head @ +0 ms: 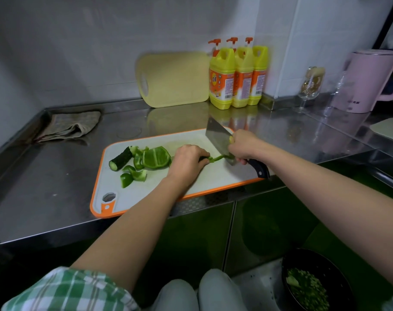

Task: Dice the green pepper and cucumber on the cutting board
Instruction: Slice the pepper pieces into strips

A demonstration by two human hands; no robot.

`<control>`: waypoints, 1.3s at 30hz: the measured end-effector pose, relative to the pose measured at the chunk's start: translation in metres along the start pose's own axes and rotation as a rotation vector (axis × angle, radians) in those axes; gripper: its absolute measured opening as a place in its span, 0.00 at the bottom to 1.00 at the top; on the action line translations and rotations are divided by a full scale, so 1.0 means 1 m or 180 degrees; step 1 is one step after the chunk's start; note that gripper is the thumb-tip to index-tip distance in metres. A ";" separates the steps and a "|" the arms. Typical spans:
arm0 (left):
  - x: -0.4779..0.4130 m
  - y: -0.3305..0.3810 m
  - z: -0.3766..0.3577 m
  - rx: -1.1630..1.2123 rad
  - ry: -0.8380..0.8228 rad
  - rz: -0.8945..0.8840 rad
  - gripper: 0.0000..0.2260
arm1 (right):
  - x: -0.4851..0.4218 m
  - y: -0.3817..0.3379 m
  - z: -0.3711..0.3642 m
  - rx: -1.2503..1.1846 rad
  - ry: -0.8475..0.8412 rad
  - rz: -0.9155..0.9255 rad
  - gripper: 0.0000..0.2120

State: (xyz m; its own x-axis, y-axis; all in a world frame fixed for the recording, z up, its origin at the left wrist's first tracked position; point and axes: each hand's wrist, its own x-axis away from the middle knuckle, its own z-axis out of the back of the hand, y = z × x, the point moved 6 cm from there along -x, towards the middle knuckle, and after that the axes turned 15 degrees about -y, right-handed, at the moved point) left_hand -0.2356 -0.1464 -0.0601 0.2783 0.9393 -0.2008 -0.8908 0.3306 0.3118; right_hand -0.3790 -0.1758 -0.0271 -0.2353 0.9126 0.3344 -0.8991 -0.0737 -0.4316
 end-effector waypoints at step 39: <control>0.002 -0.007 -0.005 0.0370 0.0359 0.0301 0.09 | 0.016 -0.021 -0.009 0.0120 -0.0267 0.0116 0.14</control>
State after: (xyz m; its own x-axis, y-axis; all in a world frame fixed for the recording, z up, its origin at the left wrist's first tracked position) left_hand -0.2306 -0.1478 -0.0674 0.1473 0.9526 -0.2663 -0.8617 0.2558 0.4382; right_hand -0.3601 -0.1559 -0.0199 -0.2966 0.8723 0.3887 -0.9023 -0.1226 -0.4134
